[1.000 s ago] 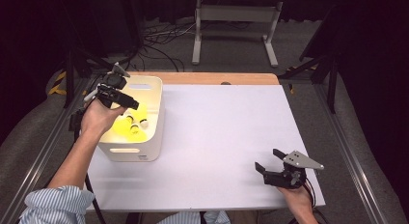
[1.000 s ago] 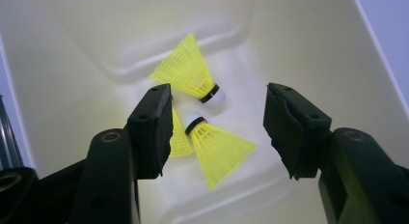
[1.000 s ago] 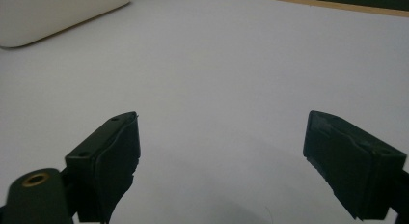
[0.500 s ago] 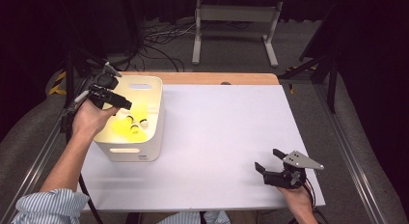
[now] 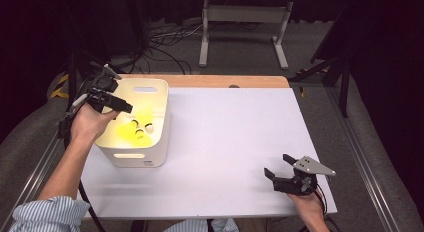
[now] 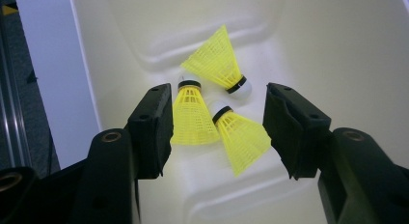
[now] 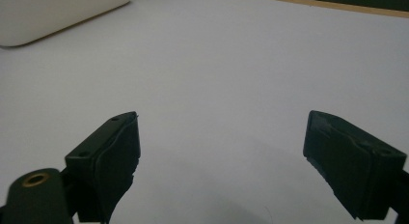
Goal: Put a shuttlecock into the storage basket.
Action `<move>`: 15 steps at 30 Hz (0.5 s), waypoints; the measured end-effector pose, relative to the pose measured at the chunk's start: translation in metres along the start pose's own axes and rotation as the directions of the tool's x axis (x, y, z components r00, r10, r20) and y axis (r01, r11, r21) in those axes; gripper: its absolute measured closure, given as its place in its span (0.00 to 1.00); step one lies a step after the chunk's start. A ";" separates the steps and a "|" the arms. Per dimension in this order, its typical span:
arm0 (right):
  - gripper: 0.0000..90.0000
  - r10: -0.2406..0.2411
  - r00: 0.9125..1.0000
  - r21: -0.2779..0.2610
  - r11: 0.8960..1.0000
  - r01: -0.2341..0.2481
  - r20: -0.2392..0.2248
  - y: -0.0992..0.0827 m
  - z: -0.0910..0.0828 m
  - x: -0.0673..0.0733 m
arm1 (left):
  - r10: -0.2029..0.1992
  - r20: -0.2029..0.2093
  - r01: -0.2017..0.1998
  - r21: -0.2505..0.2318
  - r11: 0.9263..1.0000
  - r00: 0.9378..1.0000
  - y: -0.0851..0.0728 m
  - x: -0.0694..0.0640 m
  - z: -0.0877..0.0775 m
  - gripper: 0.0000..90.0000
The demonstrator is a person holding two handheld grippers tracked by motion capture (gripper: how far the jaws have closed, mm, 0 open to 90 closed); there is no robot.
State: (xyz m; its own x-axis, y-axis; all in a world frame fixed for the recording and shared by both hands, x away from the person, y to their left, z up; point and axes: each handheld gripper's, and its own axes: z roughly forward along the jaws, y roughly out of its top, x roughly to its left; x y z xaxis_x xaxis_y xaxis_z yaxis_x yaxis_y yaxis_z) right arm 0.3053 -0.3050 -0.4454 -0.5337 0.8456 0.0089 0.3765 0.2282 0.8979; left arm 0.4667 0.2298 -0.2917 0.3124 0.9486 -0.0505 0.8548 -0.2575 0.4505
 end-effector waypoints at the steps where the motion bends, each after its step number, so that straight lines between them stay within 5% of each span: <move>1: 0.15 0.000 1.000 -0.001 1.000 0.000 0.000 0.000 0.000 0.000 | -0.001 -0.002 0.001 0.000 1.000 1.000 0.000 0.001 0.000 0.50; 15: 0.15 0.002 1.000 0.003 1.000 -0.002 0.001 0.000 0.000 0.000 | -0.037 -0.009 0.036 -0.009 0.999 0.999 -0.005 0.014 -0.003 0.50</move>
State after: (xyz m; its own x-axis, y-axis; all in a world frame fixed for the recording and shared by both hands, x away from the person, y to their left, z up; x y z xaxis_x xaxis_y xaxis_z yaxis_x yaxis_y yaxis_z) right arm 0.3057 -0.3049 -0.4456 -0.5321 0.8466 0.0106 0.3802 0.2278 0.8964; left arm 0.4651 0.2449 -0.2917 0.2771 0.9590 -0.0587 0.8617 -0.2210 0.4567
